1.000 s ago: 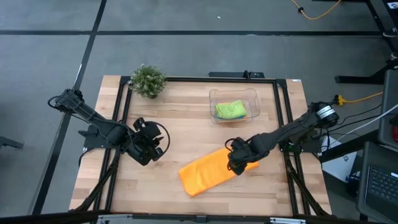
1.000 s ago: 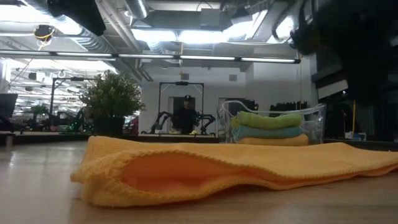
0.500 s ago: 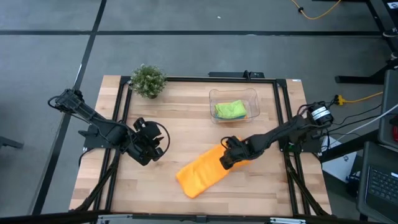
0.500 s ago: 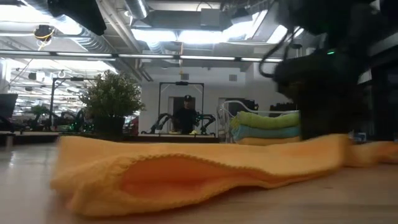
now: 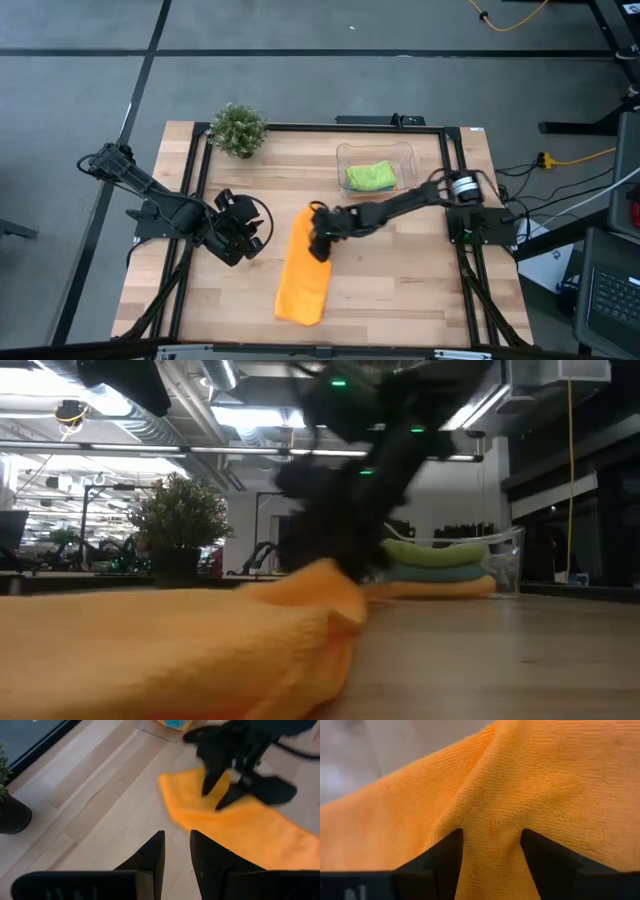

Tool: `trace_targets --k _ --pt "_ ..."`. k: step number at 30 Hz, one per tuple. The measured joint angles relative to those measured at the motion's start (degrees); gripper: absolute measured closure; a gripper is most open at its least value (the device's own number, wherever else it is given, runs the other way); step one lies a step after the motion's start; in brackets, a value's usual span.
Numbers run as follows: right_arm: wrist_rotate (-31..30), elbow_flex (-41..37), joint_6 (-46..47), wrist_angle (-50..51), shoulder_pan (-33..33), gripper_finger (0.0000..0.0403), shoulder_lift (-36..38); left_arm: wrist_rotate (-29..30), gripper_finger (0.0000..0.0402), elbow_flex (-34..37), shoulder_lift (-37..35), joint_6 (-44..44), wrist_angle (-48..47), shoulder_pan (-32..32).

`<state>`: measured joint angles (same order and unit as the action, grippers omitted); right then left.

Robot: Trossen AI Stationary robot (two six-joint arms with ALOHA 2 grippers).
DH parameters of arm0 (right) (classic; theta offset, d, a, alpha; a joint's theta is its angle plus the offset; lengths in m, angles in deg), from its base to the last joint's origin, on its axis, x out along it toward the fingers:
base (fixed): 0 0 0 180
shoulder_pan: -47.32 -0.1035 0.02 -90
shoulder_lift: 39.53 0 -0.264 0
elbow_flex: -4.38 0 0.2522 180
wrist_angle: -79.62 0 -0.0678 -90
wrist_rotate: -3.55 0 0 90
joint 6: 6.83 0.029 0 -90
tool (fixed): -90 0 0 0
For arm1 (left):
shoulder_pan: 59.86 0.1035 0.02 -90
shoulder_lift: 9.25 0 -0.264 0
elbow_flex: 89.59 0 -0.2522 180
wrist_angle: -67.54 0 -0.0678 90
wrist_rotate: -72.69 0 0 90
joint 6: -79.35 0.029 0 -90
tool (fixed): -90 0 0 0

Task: Fold microfiber towels
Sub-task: Fold the orange microfiber cloth

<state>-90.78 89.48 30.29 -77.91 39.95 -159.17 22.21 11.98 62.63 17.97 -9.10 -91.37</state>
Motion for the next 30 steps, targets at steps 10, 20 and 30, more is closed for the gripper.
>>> trace_targets --k 10,20,30 --pt "2.5 25.4 -26.0 6.8 4.7 0.0194 -12.7 0.0 0.0318 0.0 0.0 0.0 1.2 0.0" --pt "1.1 49.9 -25.9 34.4 9.4 0.0194 -18.7 0.0 0.0318 0.0 0.0 0.0 3.2 0.0" --pt "2.4 58.1 -26.1 55.1 7.7 0.0194 -12.5 -0.1 0.0318 0.0 0.0 0.0 3.9 -1.0"
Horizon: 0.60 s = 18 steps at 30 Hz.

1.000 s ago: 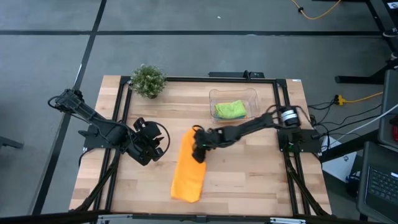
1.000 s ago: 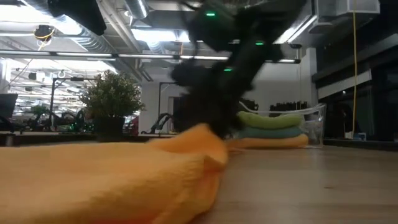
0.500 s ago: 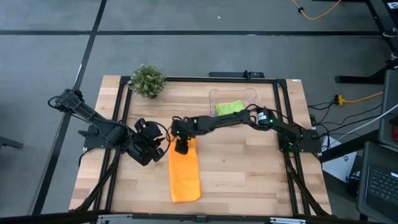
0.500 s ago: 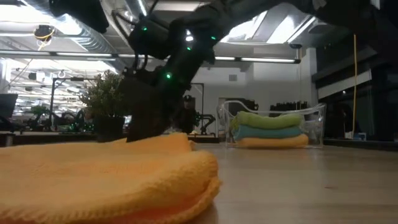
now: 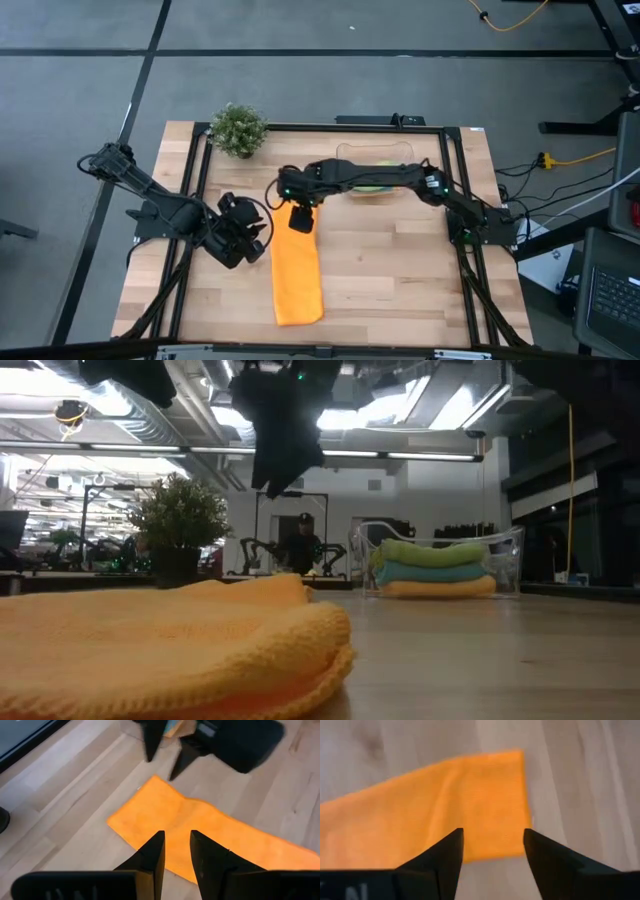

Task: Fold microfiber towels
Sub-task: Fold the orange microfiber cloth

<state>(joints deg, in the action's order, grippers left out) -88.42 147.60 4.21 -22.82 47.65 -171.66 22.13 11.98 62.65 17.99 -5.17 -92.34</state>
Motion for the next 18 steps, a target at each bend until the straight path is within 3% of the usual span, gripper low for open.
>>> trace_targets --k 2,9,18 --pt "0.1 -2.5 2.5 -0.5 -0.8 0.0194 0.3 0.0 0.0318 0.0 0.0 0.0 0.0 -0.2" --pt "-2.5 -17.7 7.7 -16.1 -2.6 0.0194 -0.5 0.0 0.0318 0.0 0.0 0.0 1.3 -0.2" --pt "-4.0 -27.3 8.3 -19.6 -1.8 0.0194 -0.1 0.1 0.0318 0.0 0.0 0.0 1.7 -0.2"
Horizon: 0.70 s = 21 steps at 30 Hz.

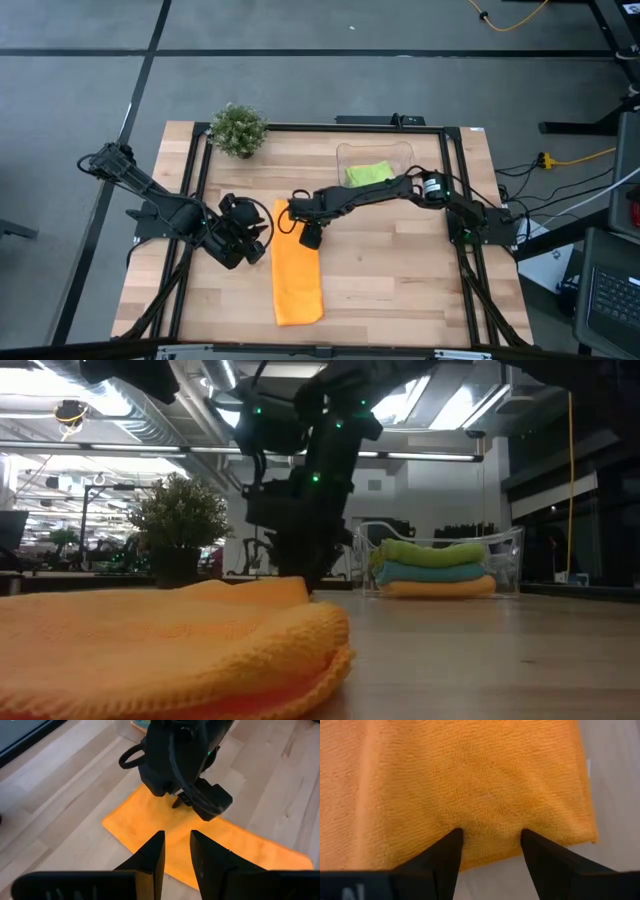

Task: Fold microfiber towels
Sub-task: Fold the orange microfiber cloth

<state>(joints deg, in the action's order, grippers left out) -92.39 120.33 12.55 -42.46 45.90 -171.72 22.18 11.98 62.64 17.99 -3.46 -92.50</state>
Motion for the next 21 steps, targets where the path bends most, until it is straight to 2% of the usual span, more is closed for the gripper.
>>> trace_targets --k 4,11,13,18,21 --pt "-2.9 0.3 -0.7 -1.3 1.2 0.0194 -0.1 0.2 0.0318 0.0 0.0 0.0 0.0 0.0" --pt "-11.1 2.0 -7.7 -2.6 4.1 0.0194 -0.5 0.2 0.0318 0.0 0.0 0.0 0.1 0.0" --pt "-9.9 2.0 -6.3 -2.1 4.8 0.0194 -0.5 0.3 0.0318 0.0 0.0 0.0 0.3 0.0" --pt "-2.0 2.0 -4.7 -1.6 5.5 0.0194 0.2 0.3 0.0318 0.0 0.0 0.0 0.3 0.0" --pt "-1.6 2.0 -4.2 -1.5 5.4 0.0194 1.1 0.3 0.0318 0.0 0.0 0.0 0.3 0.0"
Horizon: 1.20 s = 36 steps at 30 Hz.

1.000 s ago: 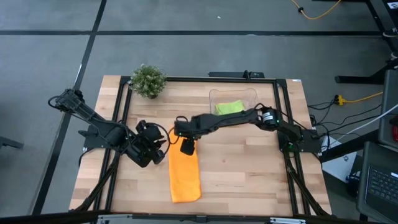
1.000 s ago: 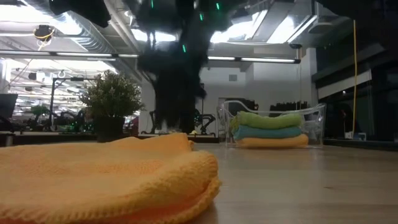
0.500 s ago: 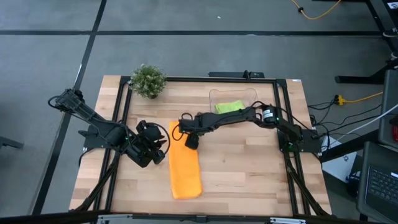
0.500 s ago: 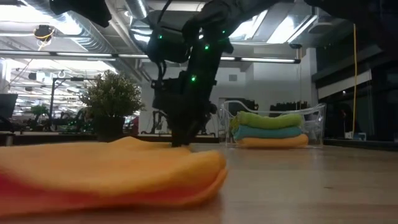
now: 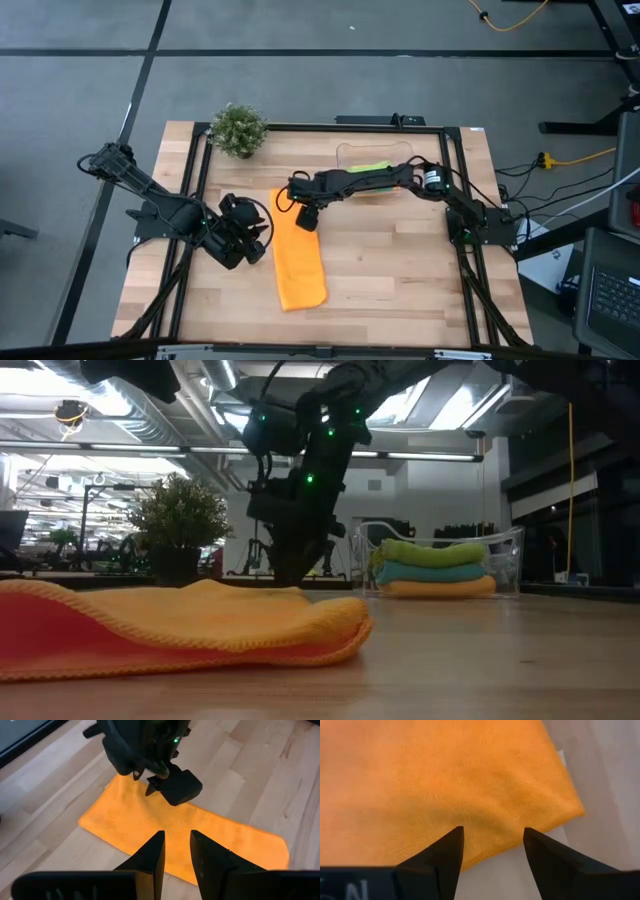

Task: Fold microfiber towels
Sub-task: Fold the orange microfiber cloth

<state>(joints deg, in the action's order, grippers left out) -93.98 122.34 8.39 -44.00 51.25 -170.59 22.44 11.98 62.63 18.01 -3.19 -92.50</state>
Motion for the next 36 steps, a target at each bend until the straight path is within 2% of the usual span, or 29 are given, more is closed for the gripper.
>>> trace_targets --k 6,8,11,20,24,30,36 --pt "-0.1 0.0 -2.1 -3.4 -0.5 0.0194 1.8 0.0 0.0318 0.0 0.0 0.0 0.1 0.0" --pt "1.9 0.0 -4.3 -6.2 -0.7 0.0194 1.7 0.0 0.0318 0.0 0.0 0.0 0.1 0.0" --pt "4.0 0.0 -4.6 -12.1 -1.4 0.0194 0.7 0.1 0.0318 0.0 0.0 0.0 0.2 0.0" --pt "4.3 -0.2 -5.9 -30.7 -3.5 0.0194 -0.3 0.0 0.0318 0.0 0.0 0.0 0.3 0.0" --pt "3.8 -0.4 -4.5 -30.8 -3.8 0.0194 -0.4 0.0 0.0318 0.0 0.0 0.3 0.2 0.0" --pt "4.1 -5.2 -2.1 -27.7 -6.4 0.0194 1.2 0.0 0.0318 0.0 0.0 0.4 -0.5 0.0" --pt "-5.8 -12.1 -4.2 -26.9 -10.2 0.0194 7.2 0.0 0.0318 0.0 0.0 0.5 -0.9 0.0"
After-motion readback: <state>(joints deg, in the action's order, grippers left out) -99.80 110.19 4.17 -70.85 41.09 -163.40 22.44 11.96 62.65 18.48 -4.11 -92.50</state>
